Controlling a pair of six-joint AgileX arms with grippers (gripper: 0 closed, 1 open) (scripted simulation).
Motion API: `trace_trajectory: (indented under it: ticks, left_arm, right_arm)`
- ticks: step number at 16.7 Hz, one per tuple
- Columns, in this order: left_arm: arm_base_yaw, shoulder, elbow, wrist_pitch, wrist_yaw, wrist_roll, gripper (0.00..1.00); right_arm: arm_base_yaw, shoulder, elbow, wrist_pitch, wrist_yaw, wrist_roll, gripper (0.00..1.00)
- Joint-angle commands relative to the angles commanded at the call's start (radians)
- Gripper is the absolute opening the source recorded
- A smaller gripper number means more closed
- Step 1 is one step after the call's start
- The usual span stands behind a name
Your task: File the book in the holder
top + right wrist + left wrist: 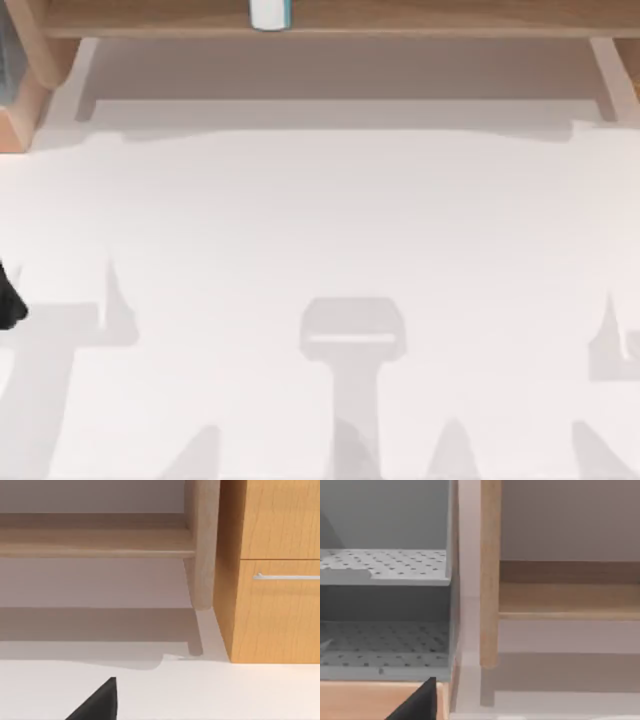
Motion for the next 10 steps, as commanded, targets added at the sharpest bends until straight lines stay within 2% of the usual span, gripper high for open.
trace_trajectory:
  ticks: [4,10]
  left_arm:
    - [-0.094,0.348,0.225,0.137,-0.086,0.002,1.00]
    - [-0.253,1.017,0.611,0.371,-0.234,0.005,1.00]
  right_arm:
    - [0.000,0.000,0.000,0.000,0.000,0.000,1.00]
    - [0.000,0.000,0.000,0.000,0.000,0.000,1.00]
